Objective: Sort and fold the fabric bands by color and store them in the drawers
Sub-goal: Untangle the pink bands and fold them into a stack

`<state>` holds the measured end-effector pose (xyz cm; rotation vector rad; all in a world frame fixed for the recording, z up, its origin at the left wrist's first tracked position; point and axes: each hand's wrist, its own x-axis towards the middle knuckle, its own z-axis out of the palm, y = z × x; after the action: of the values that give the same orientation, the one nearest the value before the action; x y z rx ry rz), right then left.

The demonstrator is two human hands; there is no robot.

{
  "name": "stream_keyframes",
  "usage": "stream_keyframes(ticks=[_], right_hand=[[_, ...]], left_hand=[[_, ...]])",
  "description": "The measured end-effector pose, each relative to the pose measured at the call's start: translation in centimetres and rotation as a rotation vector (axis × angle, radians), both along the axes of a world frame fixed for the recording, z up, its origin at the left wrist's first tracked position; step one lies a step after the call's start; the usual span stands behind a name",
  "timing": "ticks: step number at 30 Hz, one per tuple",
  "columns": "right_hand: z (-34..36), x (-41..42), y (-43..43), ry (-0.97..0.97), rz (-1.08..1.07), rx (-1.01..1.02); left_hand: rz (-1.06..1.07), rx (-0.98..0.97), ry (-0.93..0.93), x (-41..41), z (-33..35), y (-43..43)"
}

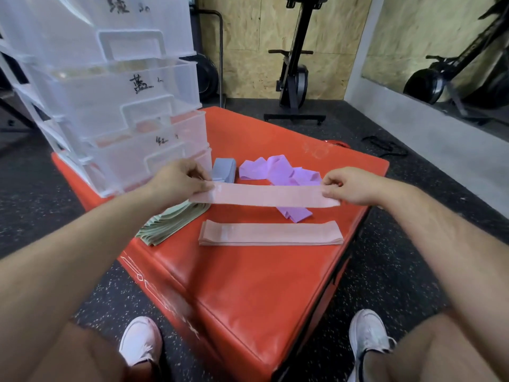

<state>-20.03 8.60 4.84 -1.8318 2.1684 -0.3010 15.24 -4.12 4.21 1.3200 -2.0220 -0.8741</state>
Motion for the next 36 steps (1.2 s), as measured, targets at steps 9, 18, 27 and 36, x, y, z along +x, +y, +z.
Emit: stream_keyframes(ticks=[9, 18, 27, 36], right_hand=[[-3.3, 0.4, 3.1, 0.091, -0.007, 0.112], [-5.1, 1.0, 3.8, 0.13, -0.02, 0.115], [-4.4, 0.8, 4.0, 0.068, -0.086, 0.135], [-5.1, 1.1, 3.9, -0.214, -0.281, 0.233]], left_hand=[[-0.149, -0.188, -0.348, -1.1, -4.6, 2.1], [-0.239, -0.324, -0.505, -1.2, -7.2, 1.0], [-0.473, -0.544, -0.485, -3.6, -6.8, 4.7], [-0.663, -0.448, -0.523, -6.3, -8.9, 7.1]])
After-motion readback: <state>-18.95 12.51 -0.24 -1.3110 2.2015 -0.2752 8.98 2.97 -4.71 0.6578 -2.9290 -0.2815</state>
